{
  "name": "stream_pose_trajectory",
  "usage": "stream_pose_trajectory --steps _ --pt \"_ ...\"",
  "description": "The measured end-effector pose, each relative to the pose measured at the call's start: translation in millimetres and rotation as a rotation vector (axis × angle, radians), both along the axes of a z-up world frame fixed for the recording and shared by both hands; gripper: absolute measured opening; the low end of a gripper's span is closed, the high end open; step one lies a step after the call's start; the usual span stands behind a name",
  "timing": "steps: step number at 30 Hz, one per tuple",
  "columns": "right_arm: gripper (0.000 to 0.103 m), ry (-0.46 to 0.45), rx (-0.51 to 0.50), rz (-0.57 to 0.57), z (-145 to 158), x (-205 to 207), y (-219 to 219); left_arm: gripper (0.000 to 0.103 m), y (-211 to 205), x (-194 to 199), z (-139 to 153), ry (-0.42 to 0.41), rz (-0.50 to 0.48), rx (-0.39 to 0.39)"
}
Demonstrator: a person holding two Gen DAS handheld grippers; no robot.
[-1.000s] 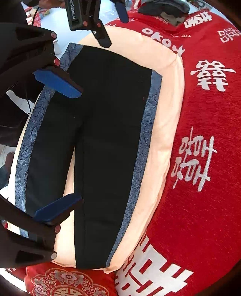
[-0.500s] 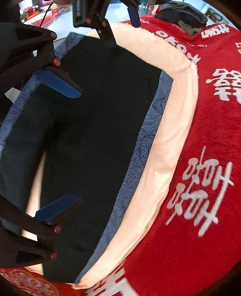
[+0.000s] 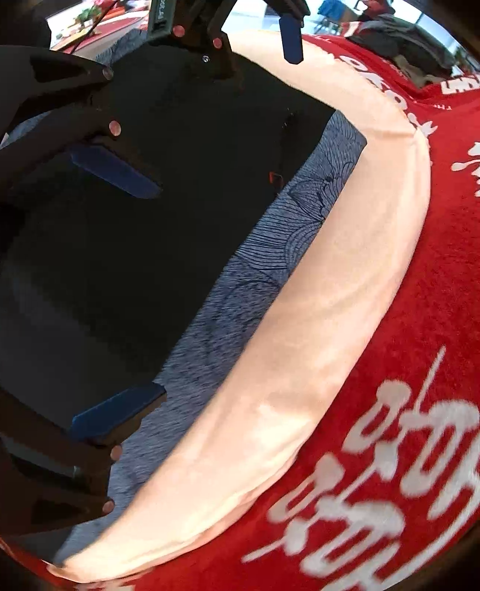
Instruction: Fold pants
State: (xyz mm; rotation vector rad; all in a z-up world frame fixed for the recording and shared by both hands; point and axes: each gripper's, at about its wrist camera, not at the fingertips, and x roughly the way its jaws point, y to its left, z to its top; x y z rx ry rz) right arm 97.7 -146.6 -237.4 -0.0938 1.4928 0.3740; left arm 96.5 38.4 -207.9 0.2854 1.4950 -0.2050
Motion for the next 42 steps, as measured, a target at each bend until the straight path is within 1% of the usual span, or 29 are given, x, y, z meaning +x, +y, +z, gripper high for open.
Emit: stream_pose_trajectory --steps 2,4,5,9,10,11,14,15,16,17,18,19,22,25,27,30,31,33,35,38,40,42 --pt "0.095 0.0 0.006 0.039 -6.9 7.1 7.2 0.103 3.3 3.3 -4.4 0.011 0.016 -0.007" --pt "0.088 -0.004 0.006 0.075 -12.9 14.8 14.5 0.103 6.6 2.8 -7.8 0.019 0.022 -0.012" --pt "0.087 -0.004 0.009 0.094 -17.0 20.1 18.5 0.103 7.9 1.8 -8.4 0.02 0.021 -0.012" --pt "0.087 0.006 0.05 0.162 -30.8 40.7 31.0 0.103 13.7 -3.5 -9.5 0.021 0.007 -0.02" --pt "0.086 0.009 0.054 0.193 -36.6 45.9 37.2 0.103 14.9 -5.1 -10.1 0.021 -0.002 -0.015" --pt "0.085 0.027 0.064 0.21 -41.8 49.1 39.7 0.103 16.2 -6.2 -9.9 0.021 -0.006 -0.015" --pt "0.062 0.095 0.153 0.246 -49.3 56.3 43.0 0.103 21.2 -5.7 -8.7 0.023 -0.004 -0.03" --pt "0.045 0.122 0.185 0.245 -48.9 57.5 43.1 0.103 23.2 -5.5 -7.1 0.02 0.001 -0.038" --pt "0.036 0.112 0.179 0.256 -44.8 55.3 44.0 0.103 24.4 -5.0 -5.9 0.019 0.006 -0.045" --pt "0.03 0.111 0.18 0.262 -42.7 53.9 43.6 0.103 26.8 -3.5 -5.9 0.018 0.011 -0.053" --pt "0.022 0.116 0.19 0.256 -41.0 52.8 42.0 0.103 28.5 -2.1 -5.3 0.018 0.017 -0.062" --pt "0.018 0.118 0.204 0.246 -38.1 52.6 39.5 0.103 30.5 -0.1 -4.9 0.018 0.022 -0.067" --pt "0.015 0.071 0.211 0.249 -25.5 48.5 41.1 0.103 36.0 3.9 0.5 0.01 0.03 -0.094" --pt "0.015 -0.008 0.171 0.289 -9.3 35.1 47.8 0.103 38.6 7.0 3.2 0.009 0.039 -0.1" --pt "0.015 -0.078 0.13 0.323 1.4 26.7 56.1 0.103 36.1 7.2 2.6 0.022 0.047 -0.121" --pt "0.015 -0.16 0.088 0.355 15.9 10.4 62.4 0.103 37.2 16.4 4.7 0.053 0.081 -0.185" --pt "0.015 -0.174 0.081 0.359 15.7 12.1 63.7 0.103 37.2 25.6 7.3 0.056 0.098 -0.2" --pt "0.015 -0.208 0.07 0.363 23.1 3.1 68.8 0.103 37.3 35.4 13.1 0.049 0.123 -0.22" --pt "0.015 -0.227 0.071 0.36 32.2 0.3 61.2 0.103 39.7 41.2 19.8 0.046 0.128 -0.247" --pt "0.015 -0.247 0.077 0.36 44.5 -9.8 39.9 0.103 48.9 46.1 31.3 0.038 0.078 -0.281" --pt "0.015 -0.257 0.074 0.371 48.0 -17.5 42.3 0.103 60.6 45.4 39.3 0.034 0.017 -0.319" --pt "0.015 -0.264 0.076 0.38 48.8 -19.2 43.2 0.103 71.1 51.1 39.6 0.036 -0.029 -0.315"
